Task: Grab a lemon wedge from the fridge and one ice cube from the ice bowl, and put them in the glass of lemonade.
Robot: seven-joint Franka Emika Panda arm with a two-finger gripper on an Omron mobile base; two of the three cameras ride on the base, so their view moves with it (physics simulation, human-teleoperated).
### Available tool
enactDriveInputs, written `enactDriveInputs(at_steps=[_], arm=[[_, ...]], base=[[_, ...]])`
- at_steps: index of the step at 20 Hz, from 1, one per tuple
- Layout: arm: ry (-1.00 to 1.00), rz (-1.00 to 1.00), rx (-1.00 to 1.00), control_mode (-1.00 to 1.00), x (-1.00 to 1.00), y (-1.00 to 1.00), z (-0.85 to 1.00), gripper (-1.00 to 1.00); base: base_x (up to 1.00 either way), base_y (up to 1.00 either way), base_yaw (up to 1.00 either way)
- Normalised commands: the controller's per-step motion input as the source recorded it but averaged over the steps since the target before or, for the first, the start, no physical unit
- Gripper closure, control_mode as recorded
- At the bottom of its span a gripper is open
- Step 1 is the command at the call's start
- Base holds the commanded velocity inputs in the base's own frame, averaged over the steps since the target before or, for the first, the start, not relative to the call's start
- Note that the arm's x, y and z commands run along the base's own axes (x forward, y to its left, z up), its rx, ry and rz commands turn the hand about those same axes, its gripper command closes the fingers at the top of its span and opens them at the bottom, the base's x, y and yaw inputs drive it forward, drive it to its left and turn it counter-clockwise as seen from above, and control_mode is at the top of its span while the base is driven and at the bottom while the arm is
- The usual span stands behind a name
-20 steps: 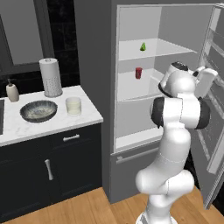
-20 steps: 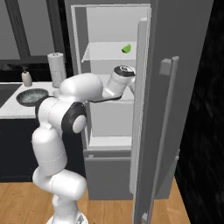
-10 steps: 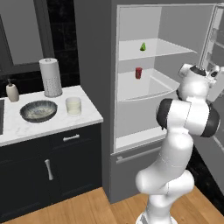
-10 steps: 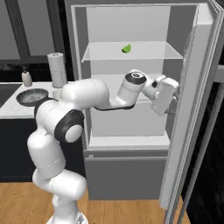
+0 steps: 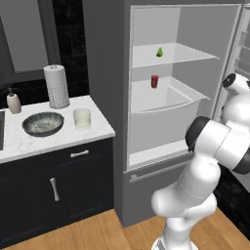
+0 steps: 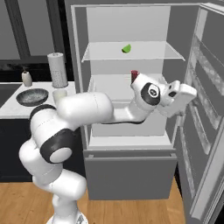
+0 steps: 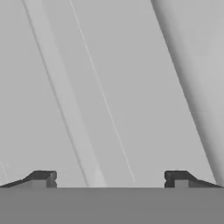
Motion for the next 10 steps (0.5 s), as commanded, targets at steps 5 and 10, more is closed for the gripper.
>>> enactDriveInputs(at_steps=[5,10], arm=[[-0.31,0.44,0.15,-1.00,0.00,-0.34,0.00,-1.00],[-0.32,0.40,0.09,-1.00,0.00,-0.47,0.00,-1.00]], base=[[0.00,0.00,0.00],[0.00,0.00,0.00]])
